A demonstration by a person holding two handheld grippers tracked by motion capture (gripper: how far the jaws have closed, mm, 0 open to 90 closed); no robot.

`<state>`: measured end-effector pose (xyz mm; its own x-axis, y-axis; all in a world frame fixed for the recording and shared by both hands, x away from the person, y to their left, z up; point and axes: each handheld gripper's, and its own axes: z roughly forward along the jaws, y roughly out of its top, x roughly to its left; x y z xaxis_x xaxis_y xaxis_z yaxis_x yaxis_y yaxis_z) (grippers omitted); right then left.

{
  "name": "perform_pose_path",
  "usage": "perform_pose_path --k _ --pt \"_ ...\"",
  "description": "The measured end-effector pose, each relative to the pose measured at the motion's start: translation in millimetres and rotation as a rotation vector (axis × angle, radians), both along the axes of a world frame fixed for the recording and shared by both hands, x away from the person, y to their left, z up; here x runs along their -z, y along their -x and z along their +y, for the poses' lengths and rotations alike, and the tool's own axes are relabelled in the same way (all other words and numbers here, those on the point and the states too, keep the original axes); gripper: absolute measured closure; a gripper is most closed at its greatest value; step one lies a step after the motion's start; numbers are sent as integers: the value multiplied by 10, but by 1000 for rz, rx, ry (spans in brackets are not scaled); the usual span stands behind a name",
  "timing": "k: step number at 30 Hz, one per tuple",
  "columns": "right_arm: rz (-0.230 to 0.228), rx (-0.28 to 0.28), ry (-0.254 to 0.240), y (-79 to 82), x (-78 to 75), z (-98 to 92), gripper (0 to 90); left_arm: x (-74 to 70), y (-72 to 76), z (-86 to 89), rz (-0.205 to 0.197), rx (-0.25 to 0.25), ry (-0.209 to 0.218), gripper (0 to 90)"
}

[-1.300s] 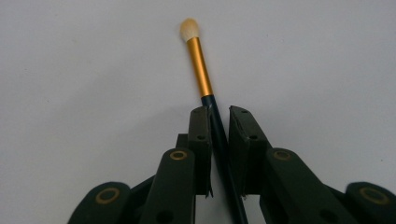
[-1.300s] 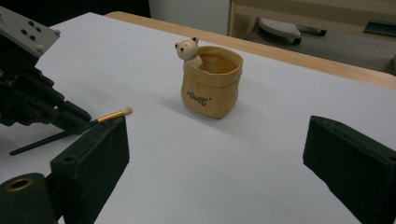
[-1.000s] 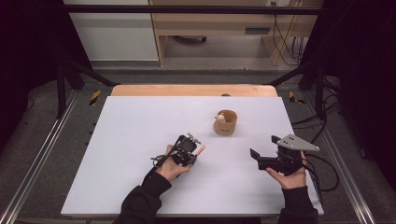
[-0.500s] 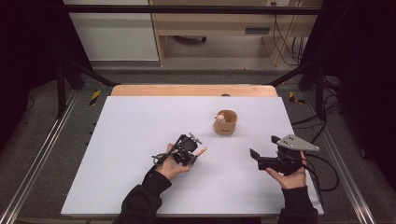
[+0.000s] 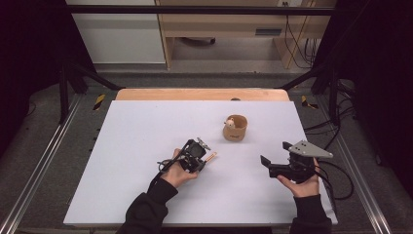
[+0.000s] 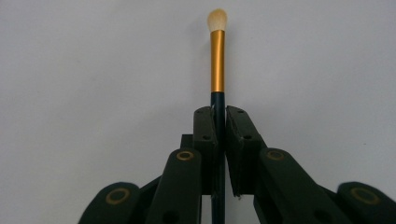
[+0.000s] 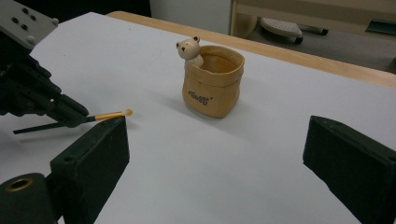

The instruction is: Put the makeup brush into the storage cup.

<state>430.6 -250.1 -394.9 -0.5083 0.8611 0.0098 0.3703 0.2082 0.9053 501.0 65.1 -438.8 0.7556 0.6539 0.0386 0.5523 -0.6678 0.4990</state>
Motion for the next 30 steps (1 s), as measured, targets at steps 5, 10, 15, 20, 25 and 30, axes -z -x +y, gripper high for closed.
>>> perform_pose_path --k 5,10,15,20,25,30 --pt "0 -2 -1 1 -1 0 75 -132 43 67 -35 4 34 825" --pt "2 -5 -1 0 4 8 78 -211 101 137 -73 -4 76 825" --pt "2 -9 -2 -2 12 20 86 -266 158 205 -101 -16 116 825" --pt "2 -13 -9 2 14 35 90 -315 229 278 -137 -28 173 825" --pt "5 -21 -7 -2 25 53 91 -362 285 345 -174 -39 206 825" --pt "11 -26 -8 -4 35 72 93 -396 332 402 -194 -57 256 825"
